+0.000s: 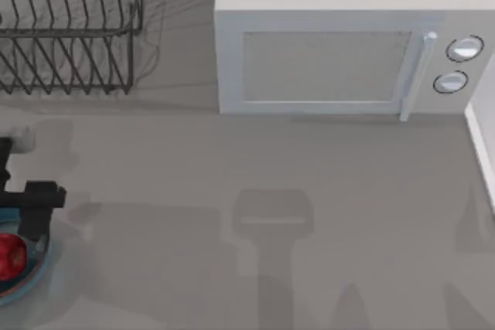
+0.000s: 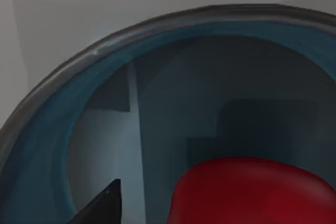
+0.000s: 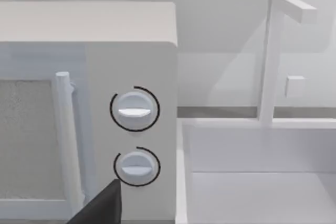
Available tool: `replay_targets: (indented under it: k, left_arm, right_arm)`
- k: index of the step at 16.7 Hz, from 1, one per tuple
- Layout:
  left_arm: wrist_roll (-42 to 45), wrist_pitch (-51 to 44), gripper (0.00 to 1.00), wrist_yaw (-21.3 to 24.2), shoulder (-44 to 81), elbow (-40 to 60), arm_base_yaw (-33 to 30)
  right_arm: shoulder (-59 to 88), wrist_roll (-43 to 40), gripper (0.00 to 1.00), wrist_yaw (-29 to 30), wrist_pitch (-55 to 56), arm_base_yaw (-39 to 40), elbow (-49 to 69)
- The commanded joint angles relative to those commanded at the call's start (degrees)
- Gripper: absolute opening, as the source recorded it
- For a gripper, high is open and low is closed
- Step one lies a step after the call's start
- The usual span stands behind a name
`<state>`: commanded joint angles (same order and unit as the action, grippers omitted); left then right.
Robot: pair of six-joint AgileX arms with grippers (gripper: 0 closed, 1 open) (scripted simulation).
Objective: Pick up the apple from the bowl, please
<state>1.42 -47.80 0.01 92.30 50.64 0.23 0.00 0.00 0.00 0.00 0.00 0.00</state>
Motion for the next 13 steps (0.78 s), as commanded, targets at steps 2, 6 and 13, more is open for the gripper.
replay_targets:
  k: [2, 6, 13]
  left_arm:
    - [0.09, 6.47, 1.00, 0.00, 2.66, -3.23, 0.05]
    - [0.20, 12.58, 1.00, 0.00, 6.02, -7.08, 0.11]
    - [0.20, 12.65, 0.77, 0.00, 6.07, -7.13, 0.11]
  right_arm:
    - [0.00, 0.00, 1.00, 0.00, 0.00, 0.00, 0.00]
    - [0.00, 0.00, 1.00, 0.00, 0.00, 0.00, 0.00]
    - [0.00, 0.00, 1.00, 0.00, 0.00, 0.00, 0.00]
